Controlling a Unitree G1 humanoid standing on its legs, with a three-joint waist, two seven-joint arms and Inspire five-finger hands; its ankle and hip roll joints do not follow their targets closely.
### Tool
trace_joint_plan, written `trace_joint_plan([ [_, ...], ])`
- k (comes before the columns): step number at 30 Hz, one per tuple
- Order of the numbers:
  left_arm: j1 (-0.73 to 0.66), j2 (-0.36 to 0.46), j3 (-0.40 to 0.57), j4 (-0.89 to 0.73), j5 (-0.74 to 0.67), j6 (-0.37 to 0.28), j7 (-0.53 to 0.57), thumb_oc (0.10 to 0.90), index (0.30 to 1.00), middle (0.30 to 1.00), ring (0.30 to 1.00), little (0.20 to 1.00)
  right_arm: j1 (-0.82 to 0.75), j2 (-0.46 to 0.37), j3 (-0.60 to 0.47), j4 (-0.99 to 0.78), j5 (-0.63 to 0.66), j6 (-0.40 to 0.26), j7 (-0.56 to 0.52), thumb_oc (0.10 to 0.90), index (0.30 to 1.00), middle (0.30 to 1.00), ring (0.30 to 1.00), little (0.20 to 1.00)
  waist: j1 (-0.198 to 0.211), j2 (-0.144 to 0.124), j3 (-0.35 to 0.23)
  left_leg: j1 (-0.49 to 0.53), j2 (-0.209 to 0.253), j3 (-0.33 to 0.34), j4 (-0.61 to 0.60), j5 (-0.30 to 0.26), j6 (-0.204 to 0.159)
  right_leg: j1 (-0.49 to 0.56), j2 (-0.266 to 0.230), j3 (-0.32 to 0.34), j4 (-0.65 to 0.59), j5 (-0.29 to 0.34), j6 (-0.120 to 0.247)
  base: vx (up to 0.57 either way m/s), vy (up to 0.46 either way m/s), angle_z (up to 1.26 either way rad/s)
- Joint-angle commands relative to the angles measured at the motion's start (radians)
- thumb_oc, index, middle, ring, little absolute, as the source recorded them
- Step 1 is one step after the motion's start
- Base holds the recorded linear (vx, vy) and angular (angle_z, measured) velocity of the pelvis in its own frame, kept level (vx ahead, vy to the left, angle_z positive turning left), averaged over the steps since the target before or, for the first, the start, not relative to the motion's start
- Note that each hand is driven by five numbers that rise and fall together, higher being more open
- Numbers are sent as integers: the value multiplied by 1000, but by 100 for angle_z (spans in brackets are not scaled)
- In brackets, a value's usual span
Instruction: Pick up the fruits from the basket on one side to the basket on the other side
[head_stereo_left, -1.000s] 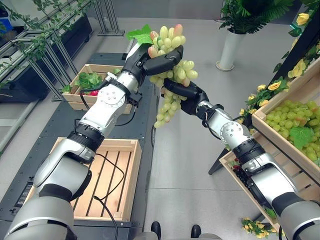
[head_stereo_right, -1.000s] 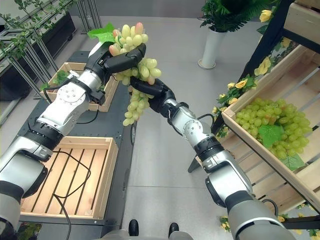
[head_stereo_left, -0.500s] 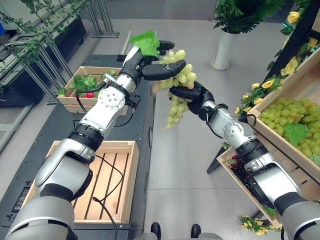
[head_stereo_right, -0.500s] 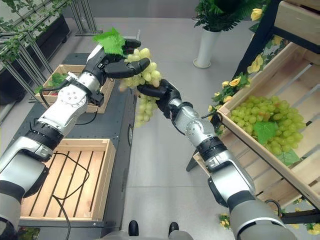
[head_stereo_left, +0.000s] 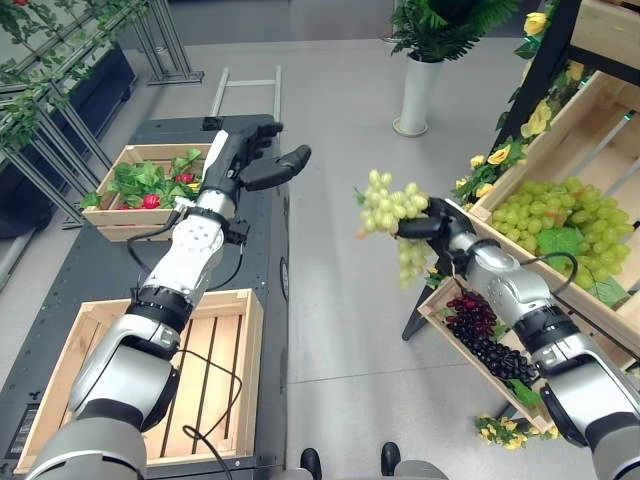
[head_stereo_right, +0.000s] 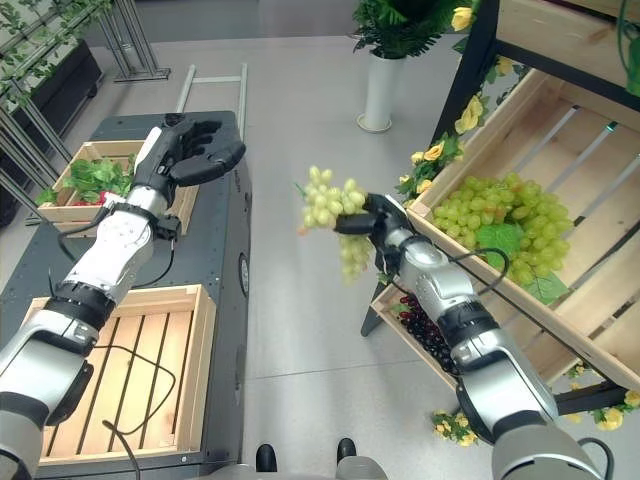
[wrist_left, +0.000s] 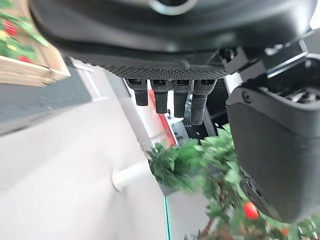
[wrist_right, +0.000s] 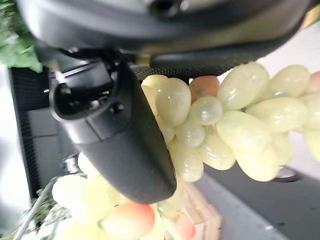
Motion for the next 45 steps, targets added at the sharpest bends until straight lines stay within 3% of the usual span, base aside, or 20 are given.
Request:
trace_joint_plan([
  [1,-23,19,52,52,3,-132,63,800,900,900,900,900,-25,-14,-90,-113,-12,-98,91,400,300,300,300,300,6,-1,-155,20,-26,-16,3,-137,-26,11,46,-8,2,-54,-41,5,22,-9],
  [8,158,-101,146,14,-43,-169,61,800,900,900,900,900,108,-24,-176,-283,-13,-69,209,400,300,300,300,300,-21,-20,-144,26,-22,7,3,-142,-22,5,51,18,2,-45,-34,12,39,-13],
  [14,317,-224,162,12,-56,-198,17,800,900,900,900,900,214,-33,-243,-478,46,-13,292,400,300,300,300,300,-42,-36,-139,28,-20,28,3,-144,-19,-5,57,45,2,-36,-27,18,37,-13],
  [18,385,-275,152,11,-67,-226,-22,800,900,900,900,900,275,-55,-290,-603,75,-4,290,400,300,300,300,300,-55,-44,-132,26,-17,46,3,-146,-15,-13,63,64,2,-30,-25,16,34,-17],
  [23,438,-327,136,17,-40,-260,-42,800,900,900,900,900,331,-81,-385,-691,71,-58,250,400,300,300,300,300,-79,-55,-121,27,-13,70,3,-151,-11,-24,73,98,2,-19,-21,22,40,-10],
  [28,469,-336,105,19,5,-254,-44,800,900,900,900,900,385,-143,-508,-735,45,-98,207,400,300,300,300,300,-108,-63,-113,28,-9,99,3,-156,-8,-38,84,137,3,-7,-18,28,32,-20],
  [34,516,-334,85,25,9,-244,-71,800,900,900,900,900,385,-227,-620,-714,81,-202,115,400,300,300,300,300,-128,-69,-114,30,-6,121,3,-164,-8,-45,93,168,2,0,-13,38,-6,-19],
  [39,560,-336,43,38,16,-221,-115,800,900,900,900,900,369,-288,-683,-699,33,-281,41,400,300,300,300,300,-135,-68,-120,30,-5,126,3,-168,-6,-52,99,183,2,2,-10,19,-13,-14],
  [45,593,-357,26,143,56,-205,-96,800,900,900,900,900,346,-356,-720,-646,44,-295,5,400,300,300,300,300,-142,-74,-140,30,-5,133,3,-170,-7,-56,105,193,2,1,-7,32,-16,-6],
])
